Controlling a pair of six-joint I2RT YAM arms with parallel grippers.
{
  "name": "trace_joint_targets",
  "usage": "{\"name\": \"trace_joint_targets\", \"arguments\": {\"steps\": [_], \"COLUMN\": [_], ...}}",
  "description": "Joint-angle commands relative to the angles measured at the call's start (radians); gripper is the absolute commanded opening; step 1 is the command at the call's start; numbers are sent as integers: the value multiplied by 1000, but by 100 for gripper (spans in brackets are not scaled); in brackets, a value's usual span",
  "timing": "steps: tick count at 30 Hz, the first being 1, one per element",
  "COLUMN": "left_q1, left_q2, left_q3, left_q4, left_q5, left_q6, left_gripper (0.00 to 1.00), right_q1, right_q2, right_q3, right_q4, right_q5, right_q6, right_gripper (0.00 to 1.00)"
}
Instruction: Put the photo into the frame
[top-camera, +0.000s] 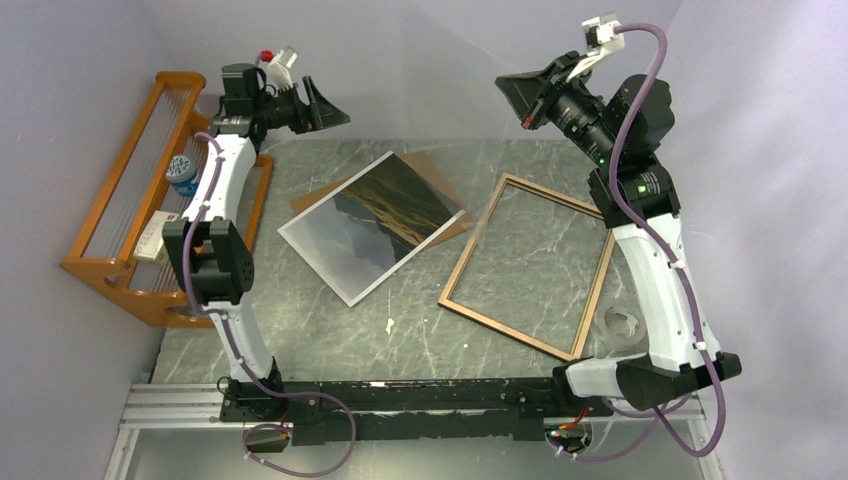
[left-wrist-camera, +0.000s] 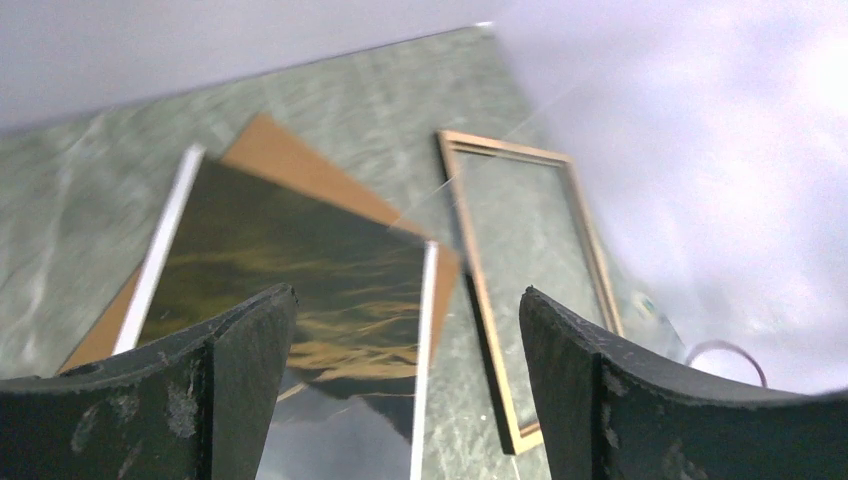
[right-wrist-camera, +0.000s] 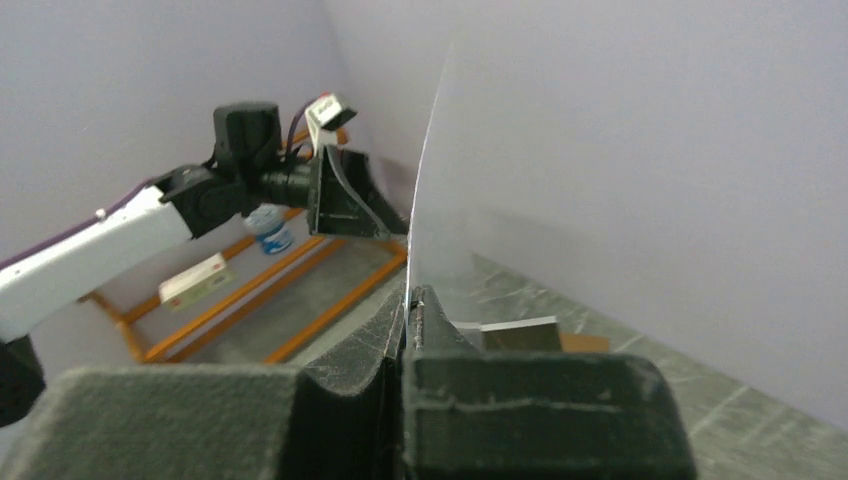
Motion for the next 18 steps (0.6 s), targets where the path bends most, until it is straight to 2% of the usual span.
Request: {"name": "trace_joint_targets", "arguments": {"steps": [1, 3, 5, 6, 7, 9, 10, 11, 12, 15, 18], "left_q1": [33, 53, 59, 58, 57, 54, 54, 53, 48, 38, 28], "left_q2": [-124, -129, -140, -148, -160, -160, -151, -149, -156, -193, -198], "left_q3": [-29, 0, -8, -33, -81, -186, -209, -215, -221, -228, -247], "left_q4": [165, 155, 264, 400, 589, 1182, 1387, 1453, 1410, 1142, 1198], "left_q5": [325, 385, 468, 509, 532, 533, 522, 507, 492, 481, 448], "left_q6": [0, -4, -105, -167, -378, -798, -933, -973, -931, -737, -789], "left_gripper": [88, 89, 90, 91, 91, 93, 94, 94, 94, 92, 92], "right_q1": [1, 0, 1, 1, 1, 1, 0, 1, 1, 1, 0], "right_q2": [-14, -7, -1, 1, 0, -2, -3, -2, 2, 11, 5], "right_q3": [91, 109, 118, 117, 116, 108, 105, 107, 113, 129, 117], "right_q4": [30, 26, 31, 42, 54, 90, 105, 116, 125, 139, 171], "right_q5": [-204, -232, -247, -251, -252, -263, -267, -271, -277, -295, -300], "right_q6": [36, 43, 58, 69, 78, 103, 115, 122, 131, 152, 175], "right_gripper": [0, 0, 0, 0, 0, 0, 0, 0, 0, 0, 0]}}
